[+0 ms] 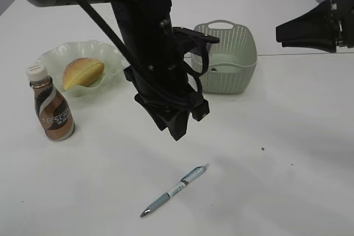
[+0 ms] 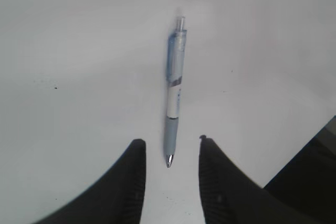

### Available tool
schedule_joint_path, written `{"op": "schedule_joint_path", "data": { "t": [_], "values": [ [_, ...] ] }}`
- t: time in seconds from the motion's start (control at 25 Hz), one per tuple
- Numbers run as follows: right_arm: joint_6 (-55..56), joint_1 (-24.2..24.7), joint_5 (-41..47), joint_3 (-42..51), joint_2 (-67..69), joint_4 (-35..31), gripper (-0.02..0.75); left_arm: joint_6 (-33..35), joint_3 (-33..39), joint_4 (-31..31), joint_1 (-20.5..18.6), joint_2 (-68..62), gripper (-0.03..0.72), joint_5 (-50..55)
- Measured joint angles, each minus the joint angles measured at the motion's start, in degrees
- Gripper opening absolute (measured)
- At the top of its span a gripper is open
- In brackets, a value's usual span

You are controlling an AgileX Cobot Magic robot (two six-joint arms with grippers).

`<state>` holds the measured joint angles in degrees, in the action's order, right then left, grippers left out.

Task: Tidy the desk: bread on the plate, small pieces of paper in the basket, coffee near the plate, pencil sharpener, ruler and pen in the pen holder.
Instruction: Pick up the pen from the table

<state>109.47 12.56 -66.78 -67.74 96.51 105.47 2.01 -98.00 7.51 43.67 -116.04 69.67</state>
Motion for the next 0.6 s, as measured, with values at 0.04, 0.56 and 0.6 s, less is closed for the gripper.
{"op": "schedule_joint_path", "data": {
  "t": [0.04,0.56,0.6],
  "values": [
    [-0.2,0.0,1.0,0.9,0.0,0.0,0.259,0.0,0.0,0.0,0.4,0.0,0.256,0.0],
    [-2.4,0.0,13.2,8.5,0.0,0.0,0.259,0.6,0.0,0.6,2.5,-5.9,0.256,-0.7],
    [-2.4,0.0,14.0,8.6,0.0,0.0,0.259,0.6,0.0,0.6,2.5,-6.6,0.256,-1.1]
  ]
}}
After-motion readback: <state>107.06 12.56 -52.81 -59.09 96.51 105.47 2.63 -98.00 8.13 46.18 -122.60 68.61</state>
